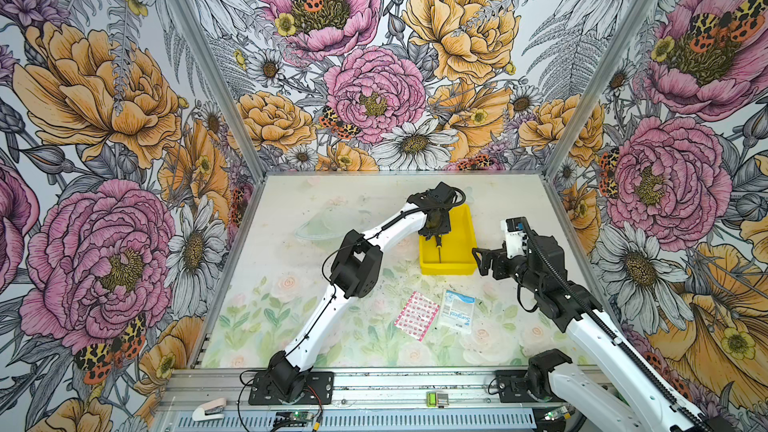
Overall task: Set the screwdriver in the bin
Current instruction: 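Lower the held screwdriver into the yellow bin with the left gripper, then open the left gripper to release the screwdriver inside the bin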
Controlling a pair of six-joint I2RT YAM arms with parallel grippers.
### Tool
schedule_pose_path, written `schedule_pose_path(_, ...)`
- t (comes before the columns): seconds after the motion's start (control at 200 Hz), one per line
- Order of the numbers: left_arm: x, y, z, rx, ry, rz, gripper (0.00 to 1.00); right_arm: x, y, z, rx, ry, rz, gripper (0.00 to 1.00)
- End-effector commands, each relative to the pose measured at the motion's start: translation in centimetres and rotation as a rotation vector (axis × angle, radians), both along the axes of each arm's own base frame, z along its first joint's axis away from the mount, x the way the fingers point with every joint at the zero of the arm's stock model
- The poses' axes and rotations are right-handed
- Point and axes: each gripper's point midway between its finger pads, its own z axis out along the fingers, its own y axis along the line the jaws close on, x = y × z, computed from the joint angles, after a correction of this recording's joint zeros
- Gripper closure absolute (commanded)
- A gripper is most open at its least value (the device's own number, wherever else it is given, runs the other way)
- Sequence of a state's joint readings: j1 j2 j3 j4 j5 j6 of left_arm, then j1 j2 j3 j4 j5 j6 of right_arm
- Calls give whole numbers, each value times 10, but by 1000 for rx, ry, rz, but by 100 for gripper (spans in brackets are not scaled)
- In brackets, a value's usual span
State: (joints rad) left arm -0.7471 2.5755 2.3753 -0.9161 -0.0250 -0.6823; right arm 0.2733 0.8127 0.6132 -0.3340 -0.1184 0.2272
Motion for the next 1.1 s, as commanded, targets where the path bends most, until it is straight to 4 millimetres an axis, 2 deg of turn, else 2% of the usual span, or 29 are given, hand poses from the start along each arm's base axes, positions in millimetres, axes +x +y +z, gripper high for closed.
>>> schedule_pose_path(0.0,3,-4,-4,0,-10,5,57,1,-5,5,-14,-21,-21,0)
schedule_pose_path(0.07,6,-4,5,-11,-24,5,54,2,-7,6,-16,-25,-27,0)
schedule_pose_path(0.175,8,-7,24,-30,-56,-5,42,2,-6,9,-11,-32,-25,1)
schedule_pose_path(0.385,8,1,76,-33,-148,-24,26,2,-9,15,-1,-51,-44,1)
schedule_pose_path(0.661,-11,24,137,-10,-237,-92,22,3,-21,21,-6,-74,-120,0)
schedule_pose_path(0.751,-19,40,148,27,-260,-113,19,7,-27,25,-8,-79,-161,0)
schedule_pose_path(0.866,-29,69,153,116,-296,-149,8,11,-31,30,10,-76,-205,1)
schedule_pose_path(1.041,-48,121,172,166,-361,-164,1,16,-36,29,77,-40,-285,1)
schedule_pose_path(1.056,-48,125,166,171,-357,-161,1,16,-37,28,78,-36,-294,0)
schedule_pose_path(1.066,-52,130,178,156,-381,-155,1,16,-38,27,77,-33,-303,1)
schedule_pose_path(1.096,-54,142,180,151,-398,-140,1,16,-42,22,71,-22,-326,1)
